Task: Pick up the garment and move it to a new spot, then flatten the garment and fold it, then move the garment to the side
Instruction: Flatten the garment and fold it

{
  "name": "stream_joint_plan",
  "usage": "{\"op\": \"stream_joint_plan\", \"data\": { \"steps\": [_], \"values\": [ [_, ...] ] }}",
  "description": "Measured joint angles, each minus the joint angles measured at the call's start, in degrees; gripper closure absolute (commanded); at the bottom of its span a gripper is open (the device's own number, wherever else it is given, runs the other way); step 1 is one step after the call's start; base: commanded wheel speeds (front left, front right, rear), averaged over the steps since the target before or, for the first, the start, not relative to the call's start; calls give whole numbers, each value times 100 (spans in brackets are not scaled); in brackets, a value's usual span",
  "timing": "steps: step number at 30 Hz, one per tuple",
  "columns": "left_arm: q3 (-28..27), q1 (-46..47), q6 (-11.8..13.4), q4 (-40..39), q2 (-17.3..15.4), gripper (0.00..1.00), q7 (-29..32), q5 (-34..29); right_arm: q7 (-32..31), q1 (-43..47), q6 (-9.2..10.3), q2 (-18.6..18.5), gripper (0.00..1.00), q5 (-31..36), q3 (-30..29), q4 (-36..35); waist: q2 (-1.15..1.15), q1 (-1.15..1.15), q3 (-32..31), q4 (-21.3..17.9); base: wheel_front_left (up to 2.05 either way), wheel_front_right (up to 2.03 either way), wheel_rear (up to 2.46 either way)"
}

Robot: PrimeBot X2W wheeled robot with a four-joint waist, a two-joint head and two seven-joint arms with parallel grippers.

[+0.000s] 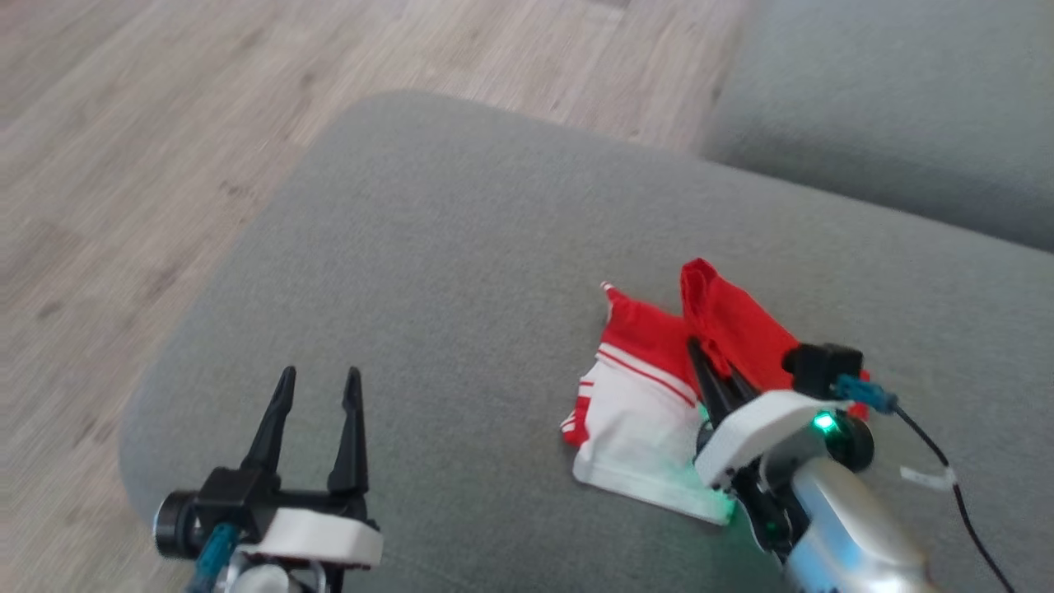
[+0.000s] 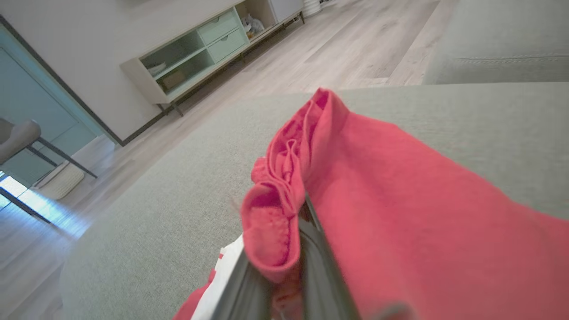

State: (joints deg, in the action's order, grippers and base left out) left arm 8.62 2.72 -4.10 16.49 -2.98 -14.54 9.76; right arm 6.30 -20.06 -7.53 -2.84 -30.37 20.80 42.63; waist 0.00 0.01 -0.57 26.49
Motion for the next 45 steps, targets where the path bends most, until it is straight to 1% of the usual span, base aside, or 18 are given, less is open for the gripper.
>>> {"op": "stream_joint_plan", "data": {
  "steps": [5, 11, 13, 18, 23, 24, 25, 32, 34, 36, 38, 40, 43, 45],
  "values": [
    [83, 147, 4, 1, 3, 0, 0, 37, 102, -220, 0, -7, 100, -146, 339, 302, 0, 0, 174, 153, 0, 0, 0],
    [199, 182, 21, 13, 5, 0, 0, 134, 227, -319, 0, -25, 100, -503, 821, 624, 0, 0, 308, 317, 0, 0, 0],
    [236, 182, 58, 13, 7, 0, 0, 153, 242, -330, 0, -27, 100, -597, 987, 676, 0, 0, 328, 348, 0, 0, 0],
    [264, 193, 63, 26, 9, 0, 0, 197, 339, -442, 0, -51, 100, -816, 1414, 822, 0, -1, 355, 402, 0, 0, 0],
    [302, 207, 108, 56, 9, 0, 0, 237, 393, -499, 0, -67, 100, -1058, 1803, 832, 0, -1, 345, 404, 0, 0, 0],
    [305, 209, 109, 71, 9, 0, 0, 237, 393, -508, 0, -67, 4, -1121, 1889, 806, 0, -1, 336, 399, 0, 0, 0],
    [311, 209, 111, 82, 9, 0, 0, 237, 375, -507, 0, -67, 0, -1213, 1976, 768, 0, -1, 326, 392, 0, 0, 0],
    [333, 209, 112, 194, 9, 0, 0, 237, 448, -509, 0, -71, 0, -1828, 2646, 131, 0, -1, 202, 238, 0, 0, 0],
    [334, 209, 105, 210, 9, 0, 0, 237, 463, -510, 0, -69, 0, -1917, 2813, 4, 0, -1, 146, 170, 0, 0, 0],
    [332, 208, 101, 221, 8, 0, 0, 236, 544, -519, 0, -57, 0, -1947, 2850, -11, 0, -2, 80, 93, 0, 0, 0],
    [321, 208, 100, 218, 3, 0, 0, 236, 652, -569, -1, -54, 0, -1808, 2719, 107, 0, -2, 21, -1, 0, 0, 0],
    [304, 206, 100, 204, 1, 0, 0, 235, 728, -687, 0, -57, 0, -1584, 2438, 285, 0, -2, -35, -114, 0, 0, 0],
    [285, 195, 98, 159, -1, 0, 0, 235, 788, -860, 0, -76, 0, -1038, 1830, 481, 0, -2, -113, -306, 0, 0, 0],
    [274, 168, 98, 118, 0, 0, 0, 234, 790, -860, 0, -149, 0, -686, 1263, 370, 0, -2, -154, -444, 0, 0, 0]
  ]
}}
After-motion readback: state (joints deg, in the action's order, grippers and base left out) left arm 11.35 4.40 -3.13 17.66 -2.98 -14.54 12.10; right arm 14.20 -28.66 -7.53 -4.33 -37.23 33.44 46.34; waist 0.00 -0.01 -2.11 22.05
